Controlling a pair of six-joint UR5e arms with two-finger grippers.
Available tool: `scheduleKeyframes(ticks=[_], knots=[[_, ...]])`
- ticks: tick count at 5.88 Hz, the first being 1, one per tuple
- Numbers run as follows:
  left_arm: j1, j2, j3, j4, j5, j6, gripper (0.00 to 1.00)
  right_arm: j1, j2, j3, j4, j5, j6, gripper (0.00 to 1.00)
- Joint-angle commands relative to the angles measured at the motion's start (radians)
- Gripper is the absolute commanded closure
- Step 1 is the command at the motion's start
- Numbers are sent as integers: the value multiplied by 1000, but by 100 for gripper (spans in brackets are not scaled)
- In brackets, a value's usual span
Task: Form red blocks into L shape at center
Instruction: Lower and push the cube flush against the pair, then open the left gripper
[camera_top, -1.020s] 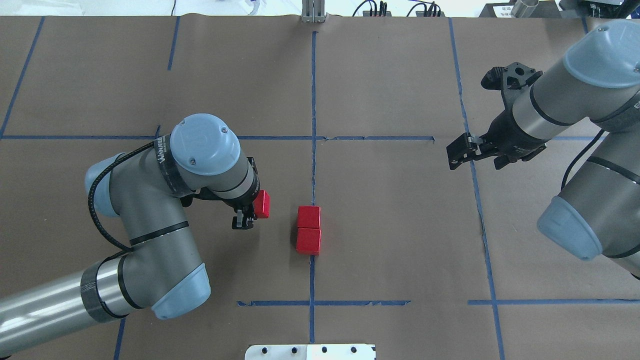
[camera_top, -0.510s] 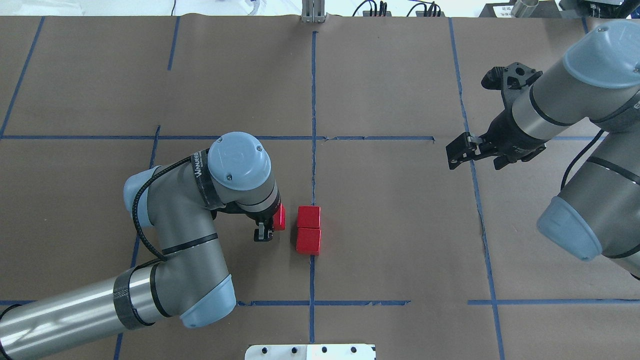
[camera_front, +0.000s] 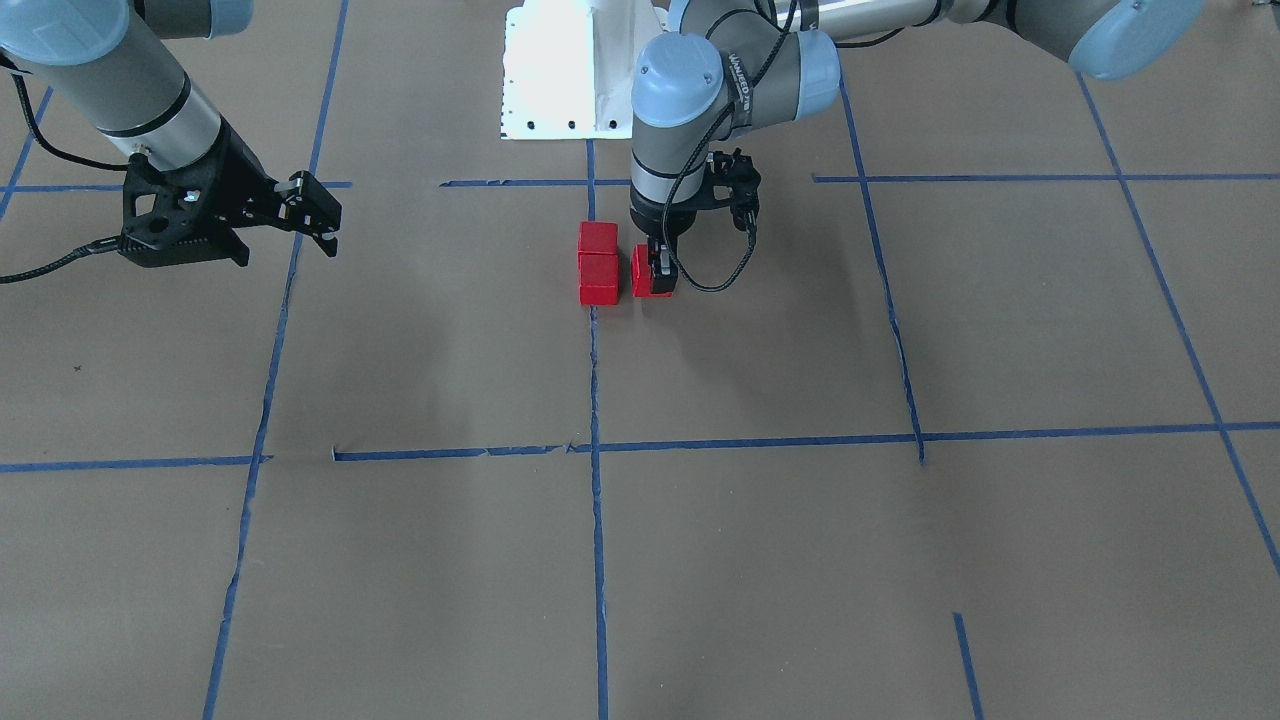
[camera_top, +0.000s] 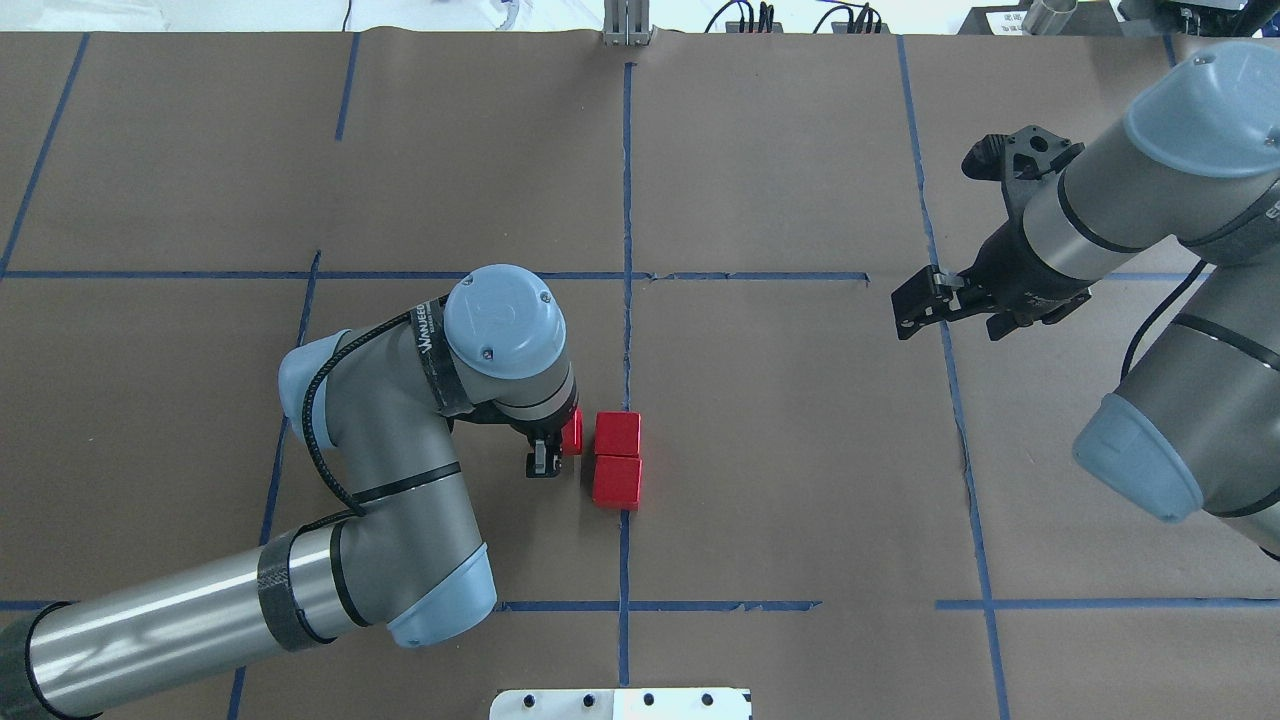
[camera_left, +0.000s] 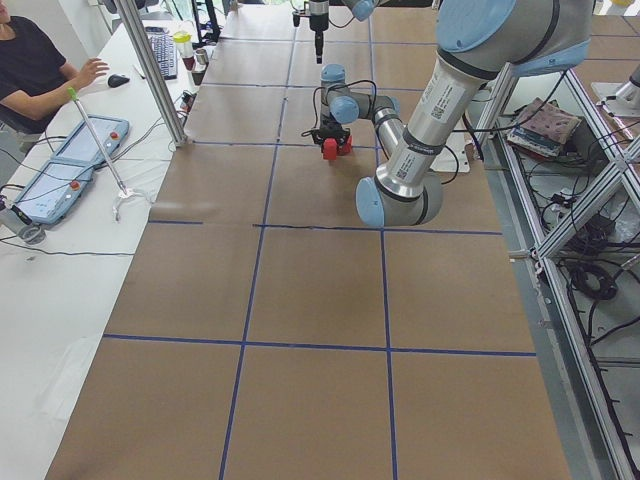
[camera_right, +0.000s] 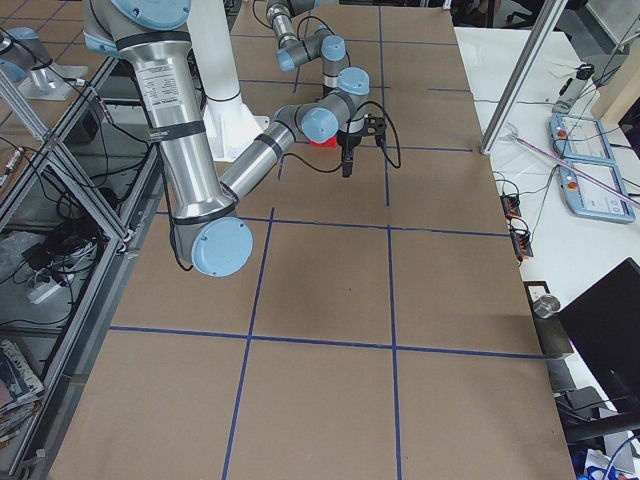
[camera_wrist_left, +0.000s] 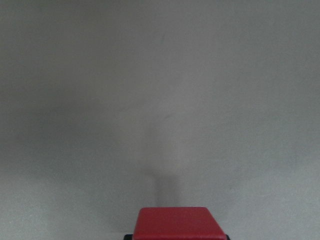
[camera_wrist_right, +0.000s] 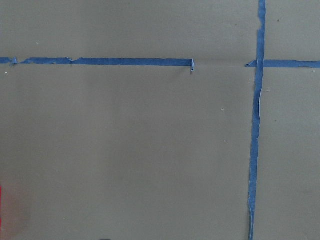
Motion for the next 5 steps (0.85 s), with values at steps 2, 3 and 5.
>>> scheduleKeyframes(ticks=[2, 3, 5], knots=[[2, -22, 40, -14, 2, -2, 98, -2, -2, -2, 0, 0, 0, 0], [9, -23, 43, -14, 1, -2, 98, -2, -2, -2, -1, 0, 0, 0], [15, -22, 43, -14, 1, 0, 98, -2, -2, -2, 0, 0, 0, 0]])
